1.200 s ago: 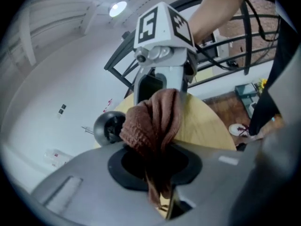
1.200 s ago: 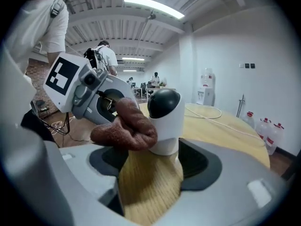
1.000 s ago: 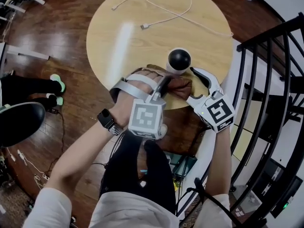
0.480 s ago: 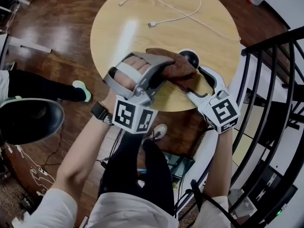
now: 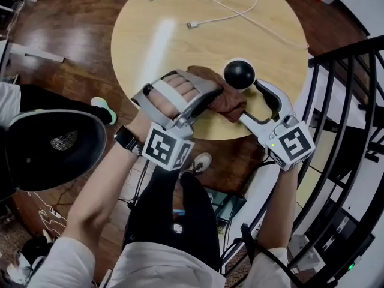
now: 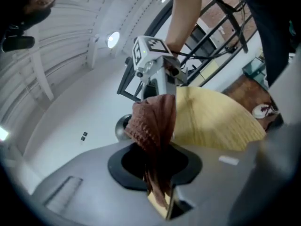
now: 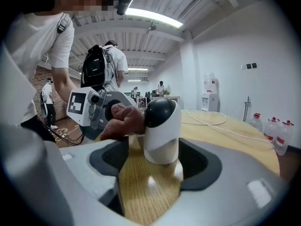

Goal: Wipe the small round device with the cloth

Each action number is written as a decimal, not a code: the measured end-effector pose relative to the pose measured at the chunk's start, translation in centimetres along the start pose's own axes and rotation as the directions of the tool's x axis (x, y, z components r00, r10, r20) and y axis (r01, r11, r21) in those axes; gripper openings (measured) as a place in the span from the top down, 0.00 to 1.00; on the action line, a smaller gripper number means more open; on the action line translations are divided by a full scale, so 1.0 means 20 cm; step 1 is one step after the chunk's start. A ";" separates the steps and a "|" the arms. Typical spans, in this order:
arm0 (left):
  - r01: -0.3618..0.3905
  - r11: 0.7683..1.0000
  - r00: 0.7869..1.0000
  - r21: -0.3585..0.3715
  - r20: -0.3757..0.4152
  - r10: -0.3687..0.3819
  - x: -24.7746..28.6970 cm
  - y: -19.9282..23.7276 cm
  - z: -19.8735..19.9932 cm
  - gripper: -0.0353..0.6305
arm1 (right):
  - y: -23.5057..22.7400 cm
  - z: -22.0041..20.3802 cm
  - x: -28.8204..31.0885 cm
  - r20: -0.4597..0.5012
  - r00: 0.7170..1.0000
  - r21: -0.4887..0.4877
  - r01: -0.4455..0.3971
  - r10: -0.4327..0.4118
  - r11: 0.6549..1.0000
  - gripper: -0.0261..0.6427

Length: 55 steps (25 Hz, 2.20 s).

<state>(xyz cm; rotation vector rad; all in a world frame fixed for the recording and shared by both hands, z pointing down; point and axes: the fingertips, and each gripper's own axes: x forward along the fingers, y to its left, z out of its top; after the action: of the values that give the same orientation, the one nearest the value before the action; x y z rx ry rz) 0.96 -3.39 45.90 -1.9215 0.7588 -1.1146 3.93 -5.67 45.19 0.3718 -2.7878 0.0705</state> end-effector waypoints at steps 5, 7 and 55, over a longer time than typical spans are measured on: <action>0.108 0.992 0.994 0.062 0.003 -0.109 0.01 -0.09 0.03 0.83 | 0.04 0.06 -0.02 0.060 0.998 0.015 -0.029 0.028 0.999 0.47; 0.179 0.982 0.984 0.052 0.011 -0.180 0.02 -0.13 0.05 0.83 | 0.05 0.05 -0.02 0.055 0.998 0.003 -0.038 0.038 0.999 0.47; -0.065 0.939 0.980 -0.339 -0.201 -0.004 -0.26 0.17 -0.29 0.83 | -0.22 -0.09 0.06 -0.317 0.628 0.287 0.778 -0.711 0.559 0.52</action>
<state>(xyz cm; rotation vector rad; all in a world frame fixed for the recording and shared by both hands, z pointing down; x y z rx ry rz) -6.86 -2.84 42.68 -2.0932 1.1554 -1.2309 4.46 -10.01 47.24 1.5572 -2.1865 0.4505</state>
